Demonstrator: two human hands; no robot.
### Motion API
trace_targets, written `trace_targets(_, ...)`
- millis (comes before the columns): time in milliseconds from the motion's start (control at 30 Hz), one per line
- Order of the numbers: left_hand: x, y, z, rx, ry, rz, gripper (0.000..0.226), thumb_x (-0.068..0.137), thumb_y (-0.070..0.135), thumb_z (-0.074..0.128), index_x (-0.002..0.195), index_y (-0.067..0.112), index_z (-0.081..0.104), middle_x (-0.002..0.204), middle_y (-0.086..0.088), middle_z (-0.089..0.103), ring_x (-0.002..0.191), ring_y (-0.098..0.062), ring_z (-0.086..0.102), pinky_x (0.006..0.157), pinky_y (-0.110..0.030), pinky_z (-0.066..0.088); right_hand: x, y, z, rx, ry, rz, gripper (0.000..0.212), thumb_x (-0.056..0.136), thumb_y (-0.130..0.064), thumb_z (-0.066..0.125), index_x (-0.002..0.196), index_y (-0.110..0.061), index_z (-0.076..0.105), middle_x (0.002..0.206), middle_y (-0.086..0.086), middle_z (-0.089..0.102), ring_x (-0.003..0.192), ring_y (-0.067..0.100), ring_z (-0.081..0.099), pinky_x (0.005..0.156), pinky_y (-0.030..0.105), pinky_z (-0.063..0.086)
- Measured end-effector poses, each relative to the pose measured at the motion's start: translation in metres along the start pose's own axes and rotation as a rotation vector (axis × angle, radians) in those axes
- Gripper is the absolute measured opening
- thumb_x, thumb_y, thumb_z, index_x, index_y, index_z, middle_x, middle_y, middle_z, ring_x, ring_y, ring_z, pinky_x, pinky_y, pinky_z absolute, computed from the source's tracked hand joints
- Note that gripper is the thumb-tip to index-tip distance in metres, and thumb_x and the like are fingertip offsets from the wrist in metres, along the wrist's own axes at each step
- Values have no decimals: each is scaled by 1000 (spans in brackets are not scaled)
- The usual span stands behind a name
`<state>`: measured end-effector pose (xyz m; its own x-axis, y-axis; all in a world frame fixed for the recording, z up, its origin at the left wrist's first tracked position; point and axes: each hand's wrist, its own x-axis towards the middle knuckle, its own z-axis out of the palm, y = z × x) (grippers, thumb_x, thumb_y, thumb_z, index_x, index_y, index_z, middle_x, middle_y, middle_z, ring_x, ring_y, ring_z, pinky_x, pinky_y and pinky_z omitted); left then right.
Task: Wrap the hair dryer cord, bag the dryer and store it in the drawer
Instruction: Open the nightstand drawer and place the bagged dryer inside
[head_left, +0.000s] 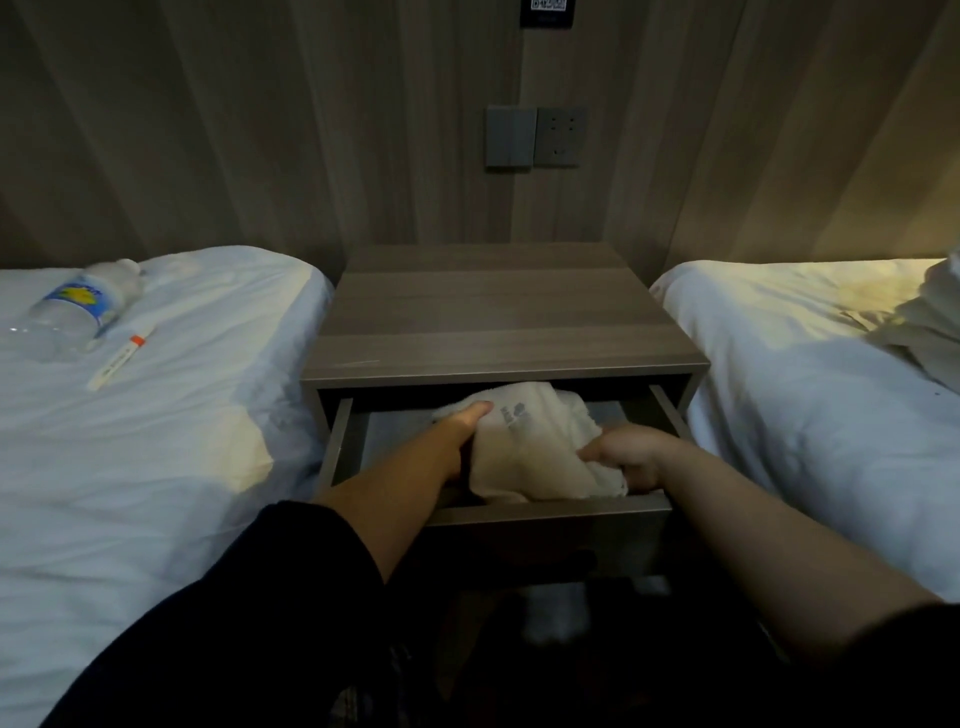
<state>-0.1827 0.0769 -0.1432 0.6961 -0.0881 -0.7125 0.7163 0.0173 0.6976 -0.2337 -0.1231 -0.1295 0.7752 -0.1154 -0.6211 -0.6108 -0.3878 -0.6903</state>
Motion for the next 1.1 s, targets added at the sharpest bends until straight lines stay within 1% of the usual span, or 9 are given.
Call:
trace_targets(167,11,3,-8,66,14,27,52,85,28,63,129,7,46,128,-18,54,116,-34,52,90,-43,46,-1,-7,7,-172,-21,-97,40,88,0,47,128,-6,48,112,15,58,102,27,57,70,31,49)
trace_targets(300,11,3,-2,147,43,181,48,86,11,59,131,4,44,125,-19,55,112,-35,54,99,-45,45,4,-1,3,-279,54,-177,40,87,-9,54,127,-6,51,111,13,61,92,23,60,76,34,51)
trace_targets(433,-17,0,2,698,158,587,41,88,19,57,126,7,50,123,-6,56,114,-27,55,93,-31,45,-12,0,1,-306,153,-490,45,88,-27,59,131,-17,49,125,3,57,112,19,57,96,39,48)
trace_targets(500,-39,0,-3,959,4,756,33,89,31,57,116,12,61,118,-2,61,107,-21,57,90,-29,45,-31,-1,-1,-378,52,-613,31,86,-35,61,115,-23,62,113,-1,66,101,11,62,92,33,50)
trace_targets(567,-65,0,-9,1148,-295,772,31,88,37,58,112,19,65,113,0,64,103,-14,59,90,-26,45,-52,-2,-4,-549,-116,-606,26,83,-36,65,105,-24,68,101,-3,69,92,9,64,84,23,51)
trace_targets(667,-91,-3,-12,1381,-508,764,28,81,31,69,106,19,68,100,8,66,92,-4,60,84,-18,46,-68,1,-2,-801,-243,-591,32,75,-32,74,104,-19,67,100,2,68,91,15,63,83,30,50)
trace_targets(767,-92,-10,-8,1474,-358,894,22,76,30,73,94,17,71,90,6,69,81,-5,60,74,-17,44,-69,4,4,-886,-99,-636,24,72,-28,76,91,-16,69,86,-1,66,81,15,61,77,35,51)
trace_targets(867,-92,-12,-5,1498,-245,947,20,77,29,71,92,16,71,92,0,71,85,-14,64,79,-27,50,-64,5,9,-904,49,-666,16,70,-28,77,81,-19,69,73,-11,59,73,10,57,71,30,49)
trace_targets(1100,-73,-12,-8,1484,64,1071,24,84,37,61,101,21,66,108,-1,62,100,-15,56,86,-29,46,-41,6,12,-874,297,-743,21,79,-28,69,99,-23,69,98,1,68,94,17,63,83,33,51)
